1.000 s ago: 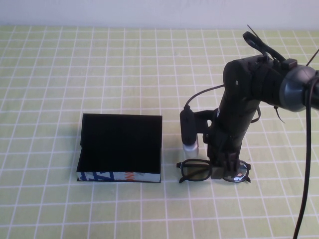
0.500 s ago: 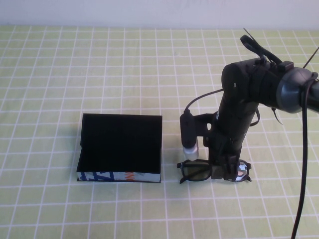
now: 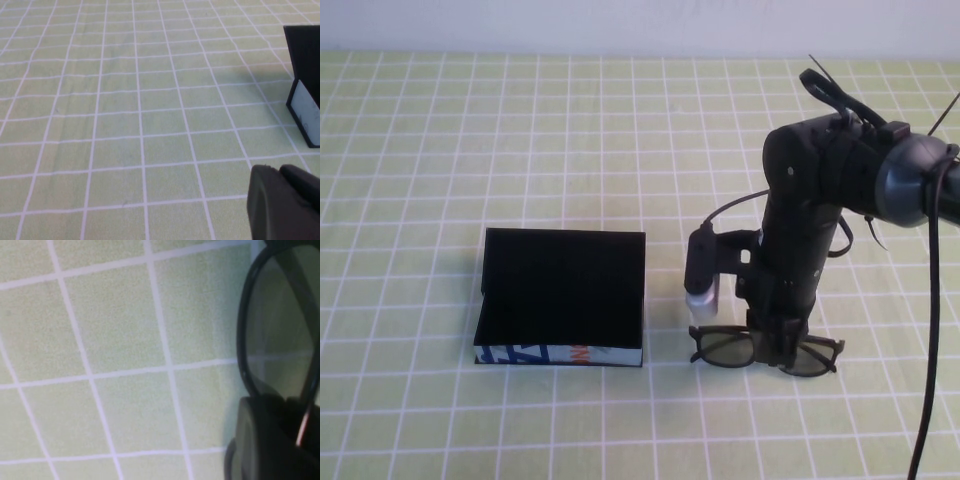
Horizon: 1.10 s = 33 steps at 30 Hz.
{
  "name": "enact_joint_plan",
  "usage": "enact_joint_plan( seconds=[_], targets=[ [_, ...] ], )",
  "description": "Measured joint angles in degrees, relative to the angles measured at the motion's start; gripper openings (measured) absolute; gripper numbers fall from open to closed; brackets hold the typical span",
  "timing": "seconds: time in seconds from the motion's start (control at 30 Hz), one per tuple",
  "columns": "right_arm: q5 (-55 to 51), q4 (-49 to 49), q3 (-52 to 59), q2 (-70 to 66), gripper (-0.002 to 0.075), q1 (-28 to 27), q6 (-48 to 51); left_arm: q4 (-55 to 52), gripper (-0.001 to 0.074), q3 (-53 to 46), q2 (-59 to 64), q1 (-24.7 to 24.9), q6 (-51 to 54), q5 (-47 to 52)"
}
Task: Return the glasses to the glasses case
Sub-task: Pick up the glasses from the table, then place the glasses in the glasses case
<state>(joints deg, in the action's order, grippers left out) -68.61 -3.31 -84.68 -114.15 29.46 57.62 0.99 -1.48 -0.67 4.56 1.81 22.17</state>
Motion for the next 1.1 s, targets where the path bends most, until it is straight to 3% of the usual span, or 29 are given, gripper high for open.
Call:
enact_joint_plan(
  seconds=[0.13,0.33,0.63,0.83,1.1],
  targets=[
    [-0.53,0.93,-1.1,2.49,0.0061,2.92,-4.27,0.0,-0.0002,0.0,0.0,0.0,0.0,0.0],
    [-1.06,1.81,-11.26,2.89,0.0061,10.14,-9.2,0.0,-0.0002,0.0,0.0,0.0,0.0,0.0],
    [-1.52,3.31,-28.15,-7.37,0.0061,17.95,-9.79,0.0,-0.0002,0.0,0.0,0.0,0.0,0.0],
    [-1.62,4.02,-35.02,-13.13,0.006,20.31,-9.91,0.0,-0.0002,0.0,0.0,0.0,0.0,0.0],
    [-1.62,5.02,-35.57,-15.84,0.006,20.44,-10.03,0.0,-0.0002,0.0,0.0,0.0,0.0,0.0]
  ],
)
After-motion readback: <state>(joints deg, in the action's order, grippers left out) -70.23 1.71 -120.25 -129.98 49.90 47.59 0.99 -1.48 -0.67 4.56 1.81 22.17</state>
